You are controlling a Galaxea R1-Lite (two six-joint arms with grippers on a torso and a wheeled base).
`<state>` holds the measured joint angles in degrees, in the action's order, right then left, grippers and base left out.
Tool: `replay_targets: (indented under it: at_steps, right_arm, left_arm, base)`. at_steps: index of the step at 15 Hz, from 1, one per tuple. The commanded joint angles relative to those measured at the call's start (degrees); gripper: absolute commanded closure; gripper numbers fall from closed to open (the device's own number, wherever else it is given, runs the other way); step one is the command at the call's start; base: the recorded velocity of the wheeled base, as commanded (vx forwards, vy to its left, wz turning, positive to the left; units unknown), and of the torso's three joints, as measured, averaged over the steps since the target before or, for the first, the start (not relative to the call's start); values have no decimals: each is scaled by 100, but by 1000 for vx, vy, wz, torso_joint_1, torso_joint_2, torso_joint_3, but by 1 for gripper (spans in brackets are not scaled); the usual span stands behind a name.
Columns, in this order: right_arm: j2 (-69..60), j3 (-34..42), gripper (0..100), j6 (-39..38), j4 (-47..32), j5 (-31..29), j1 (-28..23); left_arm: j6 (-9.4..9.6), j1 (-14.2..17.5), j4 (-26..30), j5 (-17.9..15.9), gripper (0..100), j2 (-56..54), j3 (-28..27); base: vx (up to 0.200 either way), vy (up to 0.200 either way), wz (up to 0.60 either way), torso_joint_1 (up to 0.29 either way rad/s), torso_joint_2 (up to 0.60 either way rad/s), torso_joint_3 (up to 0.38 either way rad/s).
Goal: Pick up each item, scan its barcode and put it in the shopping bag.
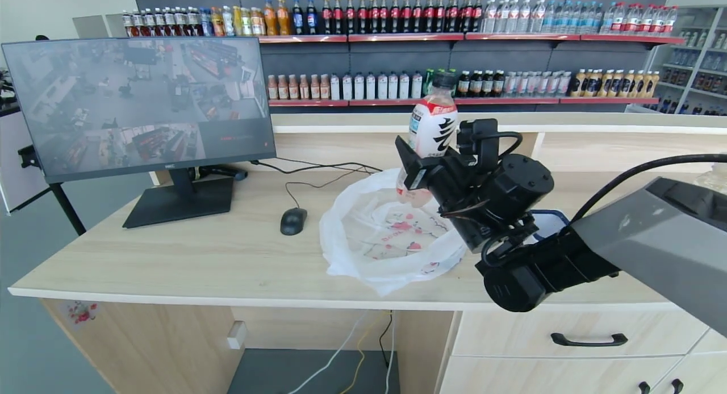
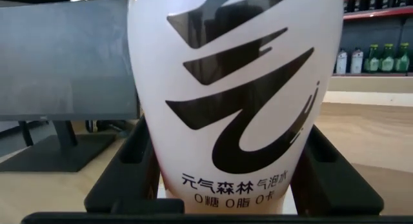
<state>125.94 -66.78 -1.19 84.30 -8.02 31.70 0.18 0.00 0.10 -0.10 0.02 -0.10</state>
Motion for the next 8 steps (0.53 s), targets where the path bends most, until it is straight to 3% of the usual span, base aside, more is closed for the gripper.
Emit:
replay_targets:
  at_steps: [1,8]
  right_arm:
    - [238,-213,100,-100,-27,-121,135]
    - [844,-705,100,-215,-335,-94,197]
  left_arm:
    - [-1,0,-1,1,0,-2,1]
    - [-1,0,-1,1,0,-2,1]
  base:
    - [0,0,0,0,0,0]
    - [0,0,0,0,0,0]
